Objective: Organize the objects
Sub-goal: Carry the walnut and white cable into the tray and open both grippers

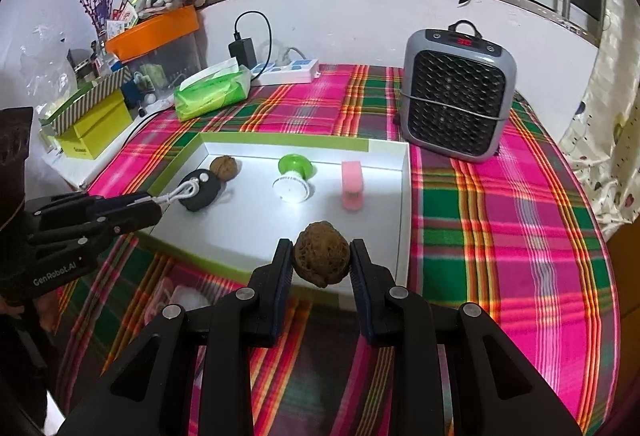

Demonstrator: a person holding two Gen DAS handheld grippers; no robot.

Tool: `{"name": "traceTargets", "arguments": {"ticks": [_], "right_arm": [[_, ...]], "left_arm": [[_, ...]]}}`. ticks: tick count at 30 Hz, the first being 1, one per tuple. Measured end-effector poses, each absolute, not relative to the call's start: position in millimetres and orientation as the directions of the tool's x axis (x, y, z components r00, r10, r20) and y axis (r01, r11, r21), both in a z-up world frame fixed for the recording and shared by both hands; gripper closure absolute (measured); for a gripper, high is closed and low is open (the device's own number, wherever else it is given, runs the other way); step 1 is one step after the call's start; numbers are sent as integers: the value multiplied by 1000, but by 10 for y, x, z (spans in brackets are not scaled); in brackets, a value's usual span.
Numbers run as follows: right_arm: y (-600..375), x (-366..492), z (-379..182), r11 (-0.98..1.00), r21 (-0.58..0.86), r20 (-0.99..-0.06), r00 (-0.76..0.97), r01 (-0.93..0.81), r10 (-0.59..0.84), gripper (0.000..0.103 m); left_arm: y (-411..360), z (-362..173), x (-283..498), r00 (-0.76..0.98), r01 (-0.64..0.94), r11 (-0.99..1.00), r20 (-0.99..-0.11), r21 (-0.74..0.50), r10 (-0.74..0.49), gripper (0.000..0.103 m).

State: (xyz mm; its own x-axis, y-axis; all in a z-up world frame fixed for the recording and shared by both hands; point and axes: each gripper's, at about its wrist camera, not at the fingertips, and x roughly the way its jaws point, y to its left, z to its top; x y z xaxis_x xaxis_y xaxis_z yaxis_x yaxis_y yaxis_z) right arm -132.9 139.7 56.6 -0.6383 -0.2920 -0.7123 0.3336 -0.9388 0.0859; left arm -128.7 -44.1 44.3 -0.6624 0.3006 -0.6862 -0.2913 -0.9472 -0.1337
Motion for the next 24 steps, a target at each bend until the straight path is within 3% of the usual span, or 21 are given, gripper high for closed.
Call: {"name": "traceTargets", "arguments": {"ticks": [24], "right_arm": [[1327,-1846,263,-935,87,-778,-563,344,-280,73]], "left_arm": [[-223,198,-1778,-601,-310,-945,-748,-107,282,86]]}}
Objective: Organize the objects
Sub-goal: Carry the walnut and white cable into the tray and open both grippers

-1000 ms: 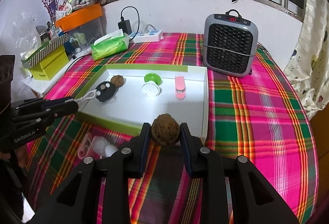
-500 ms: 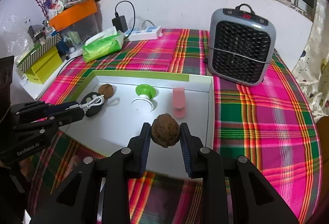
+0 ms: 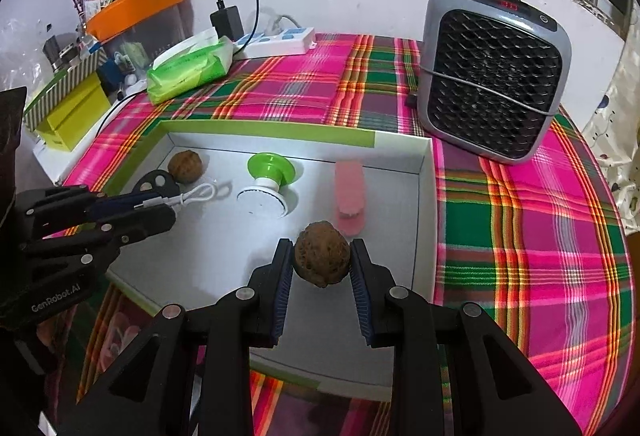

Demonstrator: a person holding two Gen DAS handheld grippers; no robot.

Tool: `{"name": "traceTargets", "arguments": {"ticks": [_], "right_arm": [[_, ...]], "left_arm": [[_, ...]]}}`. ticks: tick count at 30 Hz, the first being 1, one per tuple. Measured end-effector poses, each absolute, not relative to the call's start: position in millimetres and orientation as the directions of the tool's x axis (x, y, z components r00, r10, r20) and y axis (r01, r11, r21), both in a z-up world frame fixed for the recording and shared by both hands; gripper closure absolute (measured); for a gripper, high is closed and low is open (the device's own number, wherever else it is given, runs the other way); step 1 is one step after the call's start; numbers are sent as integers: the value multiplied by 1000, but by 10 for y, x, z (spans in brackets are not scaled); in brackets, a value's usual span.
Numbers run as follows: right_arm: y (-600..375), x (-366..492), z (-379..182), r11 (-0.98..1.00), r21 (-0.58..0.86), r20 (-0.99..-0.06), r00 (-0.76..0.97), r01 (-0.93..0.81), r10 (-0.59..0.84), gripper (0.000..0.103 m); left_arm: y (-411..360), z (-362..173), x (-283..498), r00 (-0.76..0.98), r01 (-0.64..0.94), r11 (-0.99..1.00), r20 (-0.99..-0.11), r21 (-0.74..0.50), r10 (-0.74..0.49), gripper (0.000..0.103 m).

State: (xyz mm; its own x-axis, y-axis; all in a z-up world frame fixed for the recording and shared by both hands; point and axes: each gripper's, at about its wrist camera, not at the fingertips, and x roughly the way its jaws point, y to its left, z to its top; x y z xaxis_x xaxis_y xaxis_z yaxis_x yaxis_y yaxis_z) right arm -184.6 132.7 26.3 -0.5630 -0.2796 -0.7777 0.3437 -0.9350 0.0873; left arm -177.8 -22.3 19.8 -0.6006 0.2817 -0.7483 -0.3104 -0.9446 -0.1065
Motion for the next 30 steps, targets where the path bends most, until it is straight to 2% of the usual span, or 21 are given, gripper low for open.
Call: {"name": "traceTargets", "arguments": {"ticks": [30], "right_arm": [[1227,-1876,209,-934,27,-787,-568,356,-239,73]], "left_arm": [[-163,92,-1827,-573,-320,-943,-774,-93,270,85]]}}
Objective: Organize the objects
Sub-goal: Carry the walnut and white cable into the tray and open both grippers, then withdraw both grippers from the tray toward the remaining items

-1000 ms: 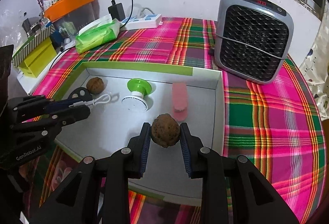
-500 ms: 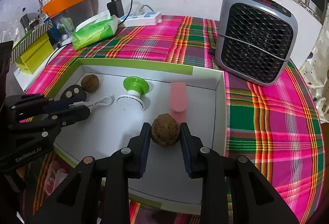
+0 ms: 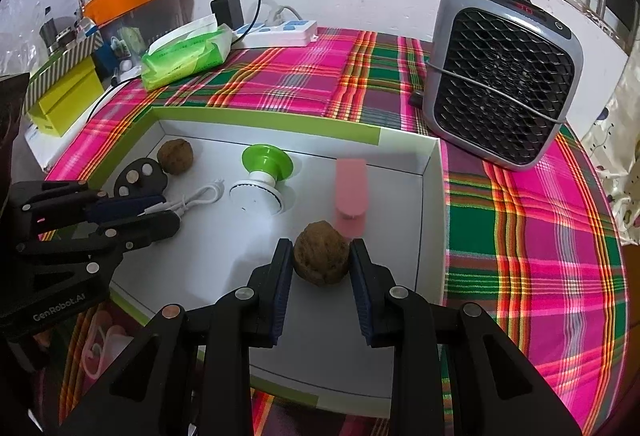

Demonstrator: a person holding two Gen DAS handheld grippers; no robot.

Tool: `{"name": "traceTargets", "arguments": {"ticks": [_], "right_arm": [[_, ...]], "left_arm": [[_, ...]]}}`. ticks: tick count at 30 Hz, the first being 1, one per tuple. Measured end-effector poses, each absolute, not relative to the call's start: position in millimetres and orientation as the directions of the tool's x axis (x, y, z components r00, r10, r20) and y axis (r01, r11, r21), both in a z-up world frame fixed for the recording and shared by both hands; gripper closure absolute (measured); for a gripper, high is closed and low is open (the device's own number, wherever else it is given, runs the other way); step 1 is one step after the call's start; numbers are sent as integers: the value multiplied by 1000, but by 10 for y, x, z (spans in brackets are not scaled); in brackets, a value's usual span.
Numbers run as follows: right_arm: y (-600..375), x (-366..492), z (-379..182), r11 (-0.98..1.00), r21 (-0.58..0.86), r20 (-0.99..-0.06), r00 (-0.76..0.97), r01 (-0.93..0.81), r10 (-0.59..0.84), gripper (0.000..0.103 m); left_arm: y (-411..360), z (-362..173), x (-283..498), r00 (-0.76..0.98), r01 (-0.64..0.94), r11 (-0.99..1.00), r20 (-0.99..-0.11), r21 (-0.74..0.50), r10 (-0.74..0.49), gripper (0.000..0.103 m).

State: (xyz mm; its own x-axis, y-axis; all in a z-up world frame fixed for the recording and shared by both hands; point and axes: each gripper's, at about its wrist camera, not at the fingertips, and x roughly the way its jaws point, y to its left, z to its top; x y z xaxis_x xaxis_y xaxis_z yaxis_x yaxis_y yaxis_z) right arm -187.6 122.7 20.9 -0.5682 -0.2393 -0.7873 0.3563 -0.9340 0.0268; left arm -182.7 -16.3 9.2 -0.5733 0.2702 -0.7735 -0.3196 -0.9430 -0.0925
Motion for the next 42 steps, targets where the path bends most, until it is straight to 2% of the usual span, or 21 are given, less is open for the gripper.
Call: {"name": "traceTargets", "arguments": {"ticks": [8,17,42], "right_arm": [[1226,-1867,212,-938,31,-784,-574,344,-236,72],[1230,-1778,297,-942,34,-763,-600,335,-241,68],[1305,-1236,510,-952,71,-705,-660,298,-259,68]], "left_arm": [[-166,113,-1793,-578,-322,-941,-765,-104,282,77],[-233,185,-1691,-595,-304,-944,-747,-131,295,72],[-435,423,-1067,-669,-254,-956,-688,-144,282,72]]}}
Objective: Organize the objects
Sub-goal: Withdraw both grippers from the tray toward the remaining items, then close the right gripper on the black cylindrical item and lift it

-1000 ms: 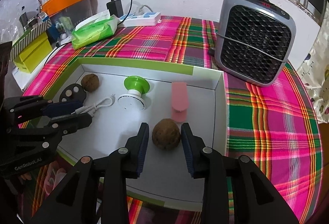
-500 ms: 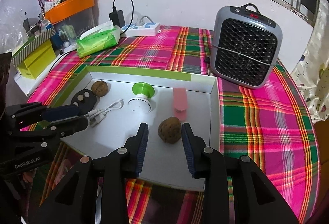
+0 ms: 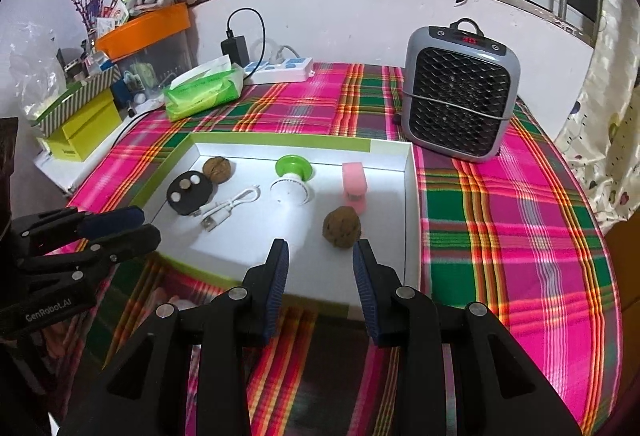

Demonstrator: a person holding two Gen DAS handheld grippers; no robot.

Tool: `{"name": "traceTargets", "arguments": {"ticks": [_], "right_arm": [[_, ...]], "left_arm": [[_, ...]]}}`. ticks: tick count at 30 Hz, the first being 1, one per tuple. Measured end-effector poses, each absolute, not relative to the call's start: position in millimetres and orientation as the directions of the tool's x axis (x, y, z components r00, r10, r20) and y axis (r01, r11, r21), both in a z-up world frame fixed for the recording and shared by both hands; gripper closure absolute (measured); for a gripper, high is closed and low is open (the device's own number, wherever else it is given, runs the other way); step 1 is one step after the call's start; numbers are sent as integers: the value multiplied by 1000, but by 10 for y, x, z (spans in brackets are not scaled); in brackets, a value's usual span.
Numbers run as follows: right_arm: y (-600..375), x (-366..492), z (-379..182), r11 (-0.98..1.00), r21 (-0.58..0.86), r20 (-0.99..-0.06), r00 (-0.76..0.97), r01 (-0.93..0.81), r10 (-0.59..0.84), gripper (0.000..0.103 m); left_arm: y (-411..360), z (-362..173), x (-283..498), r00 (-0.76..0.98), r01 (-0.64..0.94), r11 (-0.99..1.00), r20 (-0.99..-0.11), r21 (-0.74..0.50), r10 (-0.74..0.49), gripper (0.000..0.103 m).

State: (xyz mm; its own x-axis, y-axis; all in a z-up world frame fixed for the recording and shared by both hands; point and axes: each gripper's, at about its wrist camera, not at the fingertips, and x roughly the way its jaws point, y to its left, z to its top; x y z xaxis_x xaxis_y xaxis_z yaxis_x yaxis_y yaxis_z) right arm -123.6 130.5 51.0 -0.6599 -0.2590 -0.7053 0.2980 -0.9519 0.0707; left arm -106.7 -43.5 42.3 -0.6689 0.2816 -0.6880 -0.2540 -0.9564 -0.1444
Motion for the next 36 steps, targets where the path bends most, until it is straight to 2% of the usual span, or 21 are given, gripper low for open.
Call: {"name": "traceTargets", "arguments": {"ticks": [7,10,11,23,36], "right_arm": [[1240,-986,493,-945,86,-702,-654,315,-282,67],[1200,-882,462,-941,97,-705,-645,323,-295,57],[1189,-850,451,-940,101,-705,-643,327,-299,56],[1012,-608,272,-943,94,-741,-610,319,-280,56],[1004,-601,149,-966,44,-775,-602,255,-194,56]], "left_arm": [[-526,403,-828,-676,-241,-956,-679,-165,288,71],[-570,392,-748,-677,-237,-956,-676,-174,291,71],[-586,385,-729,-677,-236,-956,-675,-176,292,71],[-694,289,-499,-667,-238,-949,-676,-206,313,71],[-677,277,-423,-644,-287,-930,-673,-230,365,68]]}}
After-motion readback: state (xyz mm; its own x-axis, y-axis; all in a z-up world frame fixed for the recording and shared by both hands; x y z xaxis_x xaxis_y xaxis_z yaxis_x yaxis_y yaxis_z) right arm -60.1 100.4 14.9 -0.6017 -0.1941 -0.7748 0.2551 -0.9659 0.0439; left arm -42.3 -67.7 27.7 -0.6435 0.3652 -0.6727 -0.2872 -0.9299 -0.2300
